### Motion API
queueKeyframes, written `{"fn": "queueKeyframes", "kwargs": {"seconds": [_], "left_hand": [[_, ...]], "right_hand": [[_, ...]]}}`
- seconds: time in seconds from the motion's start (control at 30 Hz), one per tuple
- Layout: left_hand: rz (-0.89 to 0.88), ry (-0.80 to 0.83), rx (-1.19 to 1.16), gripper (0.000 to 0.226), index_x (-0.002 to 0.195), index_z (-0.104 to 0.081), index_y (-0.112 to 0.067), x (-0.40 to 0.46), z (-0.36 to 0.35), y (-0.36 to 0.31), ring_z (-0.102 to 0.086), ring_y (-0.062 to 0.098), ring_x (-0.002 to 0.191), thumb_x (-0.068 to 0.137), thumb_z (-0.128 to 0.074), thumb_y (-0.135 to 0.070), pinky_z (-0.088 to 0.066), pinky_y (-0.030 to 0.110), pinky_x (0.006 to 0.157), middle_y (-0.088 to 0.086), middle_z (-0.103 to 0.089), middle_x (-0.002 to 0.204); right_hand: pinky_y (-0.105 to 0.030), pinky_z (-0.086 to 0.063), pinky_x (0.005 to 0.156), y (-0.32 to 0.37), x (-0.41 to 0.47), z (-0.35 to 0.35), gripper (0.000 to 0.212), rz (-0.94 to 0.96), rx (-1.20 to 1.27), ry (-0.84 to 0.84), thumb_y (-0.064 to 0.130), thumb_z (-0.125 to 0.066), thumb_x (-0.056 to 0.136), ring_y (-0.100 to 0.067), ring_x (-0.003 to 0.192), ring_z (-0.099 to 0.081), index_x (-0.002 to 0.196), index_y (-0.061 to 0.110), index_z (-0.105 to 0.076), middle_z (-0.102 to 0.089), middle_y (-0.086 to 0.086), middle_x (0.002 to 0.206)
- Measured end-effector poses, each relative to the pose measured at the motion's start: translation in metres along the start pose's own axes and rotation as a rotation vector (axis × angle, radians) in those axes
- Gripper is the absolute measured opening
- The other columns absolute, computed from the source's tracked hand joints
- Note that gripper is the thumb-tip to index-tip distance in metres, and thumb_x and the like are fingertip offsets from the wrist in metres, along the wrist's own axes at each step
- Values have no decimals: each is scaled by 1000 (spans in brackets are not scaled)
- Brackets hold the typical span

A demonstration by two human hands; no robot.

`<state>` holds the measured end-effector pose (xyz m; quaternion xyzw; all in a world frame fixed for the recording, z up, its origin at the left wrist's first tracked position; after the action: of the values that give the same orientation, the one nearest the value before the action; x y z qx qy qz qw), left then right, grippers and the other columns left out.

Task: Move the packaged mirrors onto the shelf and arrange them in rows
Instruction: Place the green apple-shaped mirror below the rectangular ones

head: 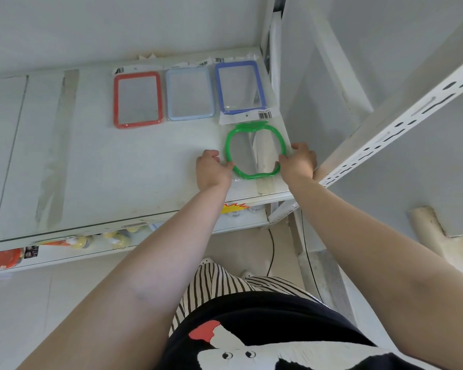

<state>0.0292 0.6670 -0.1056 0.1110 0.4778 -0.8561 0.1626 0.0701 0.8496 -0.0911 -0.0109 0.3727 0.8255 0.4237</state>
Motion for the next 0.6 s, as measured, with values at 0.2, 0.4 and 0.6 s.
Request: {"fn": "queueKeyframes", "kwargs": {"seconds": [0.2,0.4,0.6], "left_hand": [[-98,-23,74,46,127,-53,-15,-6,29,-3,-59,25,112,83,-68,-20,-45,30,93,9,-54,129],[-297,19,393,55,135,-47,-17,-29,89,16,-46,27,126,84,-66,-22,-41,34,101,8,-49,137],[-385,58,611,57,139,-44,-19,-43,166,56,-46,29,125,85,-63,-21,-40,37,103,7,-50,139]], "right_hand": [[-39,-35,103,22,-15,3,49,213,-130,-33,19,-57,89,-34,127,-38,136,13,-44,-43,-16,136],[-37,-34,106,51,-62,-26,52,497,-191,155,19,-61,86,-34,126,-40,136,15,-48,-50,-13,136],[-36,-40,101,69,-131,-66,50,804,-280,324,20,-62,87,-28,128,-40,134,17,-49,-53,-6,133]]}}
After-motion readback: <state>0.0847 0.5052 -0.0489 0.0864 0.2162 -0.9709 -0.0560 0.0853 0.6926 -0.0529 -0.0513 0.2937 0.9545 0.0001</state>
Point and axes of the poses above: each hand's wrist, its own x-axis towards the middle knuckle, its own z-axis out of the back of the hand, y = z × x, the point moved 2 cm from there along x, towards the middle knuckle
